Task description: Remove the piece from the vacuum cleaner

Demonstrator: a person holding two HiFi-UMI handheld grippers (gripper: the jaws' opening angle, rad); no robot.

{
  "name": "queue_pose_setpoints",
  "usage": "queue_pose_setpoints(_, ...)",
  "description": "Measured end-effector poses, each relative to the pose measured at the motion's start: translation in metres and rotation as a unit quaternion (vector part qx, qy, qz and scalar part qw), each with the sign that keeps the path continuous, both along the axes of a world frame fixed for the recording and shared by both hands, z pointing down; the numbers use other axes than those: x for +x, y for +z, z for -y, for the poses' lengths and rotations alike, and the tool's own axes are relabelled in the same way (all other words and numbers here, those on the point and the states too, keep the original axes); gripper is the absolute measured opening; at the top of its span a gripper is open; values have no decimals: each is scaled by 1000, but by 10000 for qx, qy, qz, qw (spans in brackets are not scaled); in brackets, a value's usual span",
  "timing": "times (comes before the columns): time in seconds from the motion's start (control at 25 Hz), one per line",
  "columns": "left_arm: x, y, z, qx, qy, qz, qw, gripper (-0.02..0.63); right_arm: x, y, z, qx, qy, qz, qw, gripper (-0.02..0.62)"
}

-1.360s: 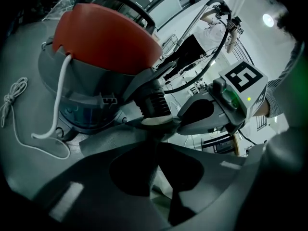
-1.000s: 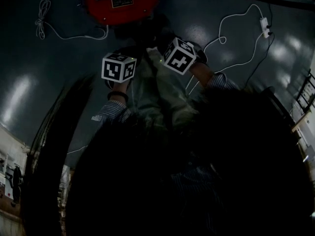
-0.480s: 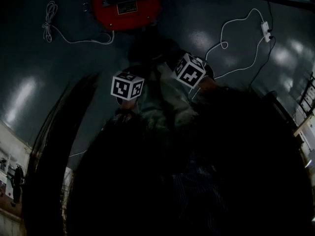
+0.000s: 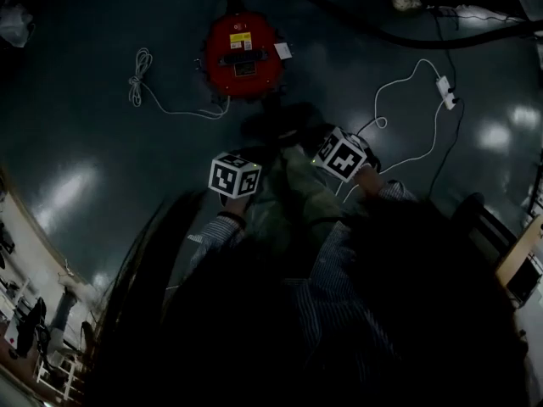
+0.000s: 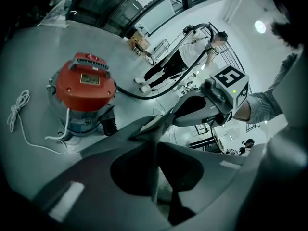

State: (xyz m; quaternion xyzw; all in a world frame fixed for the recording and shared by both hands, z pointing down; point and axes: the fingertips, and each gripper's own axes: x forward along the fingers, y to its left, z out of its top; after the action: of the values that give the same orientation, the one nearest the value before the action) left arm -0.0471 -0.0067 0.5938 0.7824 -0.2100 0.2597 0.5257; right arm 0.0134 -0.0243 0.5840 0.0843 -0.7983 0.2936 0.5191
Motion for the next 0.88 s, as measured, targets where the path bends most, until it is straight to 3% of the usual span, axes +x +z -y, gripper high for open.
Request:
queue_pose_setpoints(0.24,-3,-132,9,357,-400,-266,9982,43,1,-125,5,404,480,479,9969,17)
queue_pose_setpoints(0.44,-8,-218,24,878,-775,-470,9920,43,-2,-211,19,743,1090,914,9870,17)
queue_pose_setpoints(0.88,-21,-331,68,2115,-918,-582,9713,43,-15,-318,50,1355,1353,1839,9641,17)
